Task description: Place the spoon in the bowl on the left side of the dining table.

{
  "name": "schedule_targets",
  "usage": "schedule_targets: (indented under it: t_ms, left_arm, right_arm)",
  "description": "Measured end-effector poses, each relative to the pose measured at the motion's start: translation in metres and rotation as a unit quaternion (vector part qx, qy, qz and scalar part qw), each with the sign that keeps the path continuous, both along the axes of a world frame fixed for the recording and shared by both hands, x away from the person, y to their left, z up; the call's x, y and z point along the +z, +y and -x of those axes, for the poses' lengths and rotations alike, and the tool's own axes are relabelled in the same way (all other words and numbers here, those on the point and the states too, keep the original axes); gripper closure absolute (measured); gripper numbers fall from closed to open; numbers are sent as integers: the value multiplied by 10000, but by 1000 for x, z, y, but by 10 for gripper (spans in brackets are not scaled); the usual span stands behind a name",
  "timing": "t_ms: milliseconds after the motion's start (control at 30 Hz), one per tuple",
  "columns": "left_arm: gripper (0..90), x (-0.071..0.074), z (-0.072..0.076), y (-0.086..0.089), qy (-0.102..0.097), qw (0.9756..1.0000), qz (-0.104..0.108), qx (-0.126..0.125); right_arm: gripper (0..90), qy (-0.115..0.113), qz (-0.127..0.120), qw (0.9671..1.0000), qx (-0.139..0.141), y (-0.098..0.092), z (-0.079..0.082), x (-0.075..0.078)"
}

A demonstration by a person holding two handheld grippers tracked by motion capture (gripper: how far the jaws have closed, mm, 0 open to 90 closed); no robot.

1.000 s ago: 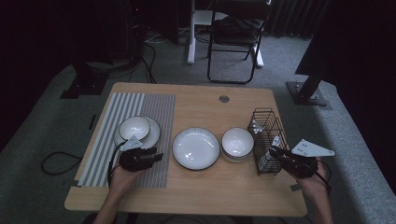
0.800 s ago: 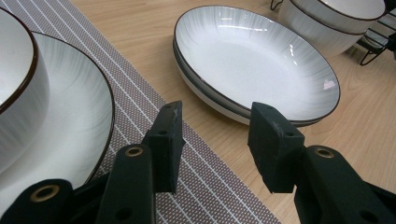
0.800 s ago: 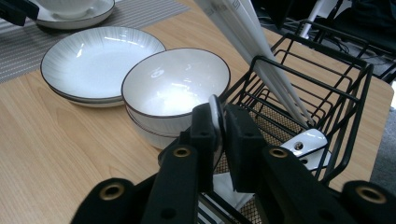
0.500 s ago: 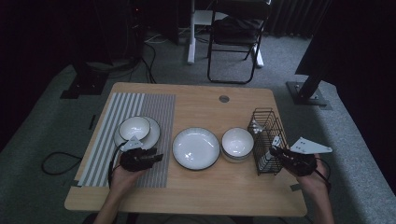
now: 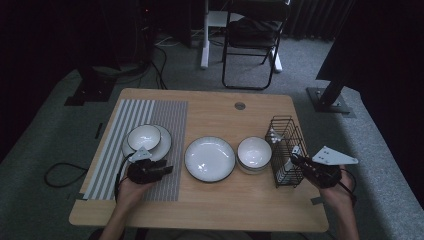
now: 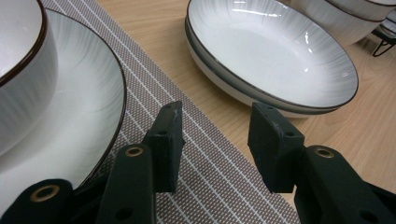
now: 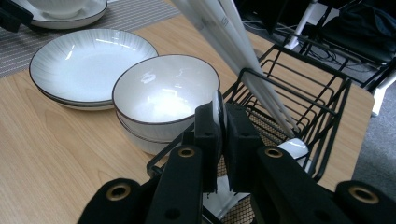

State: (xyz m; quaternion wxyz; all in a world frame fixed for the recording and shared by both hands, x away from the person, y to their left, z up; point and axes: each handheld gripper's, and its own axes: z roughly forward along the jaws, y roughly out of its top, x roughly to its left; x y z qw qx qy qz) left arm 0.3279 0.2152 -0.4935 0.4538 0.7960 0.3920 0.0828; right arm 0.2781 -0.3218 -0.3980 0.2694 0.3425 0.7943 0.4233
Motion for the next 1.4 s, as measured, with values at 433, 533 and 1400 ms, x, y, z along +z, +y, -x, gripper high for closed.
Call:
schedule_targets:
  t_ms: [433,533,1400]
  left_arm:
    - [564,-5,-1,1,86,10000,-30,4]
    - [563,-6,-1,0,122,9999,-21,13]
    - [563,-10,0,-2,103,9999,-104,-33]
  right_arm:
    - [847,-282,75,9996,66,1,6,24]
    - [847,-340,103,9993,128,3,5,31]
    - [847,-641,26,9938,905,48,16,66]
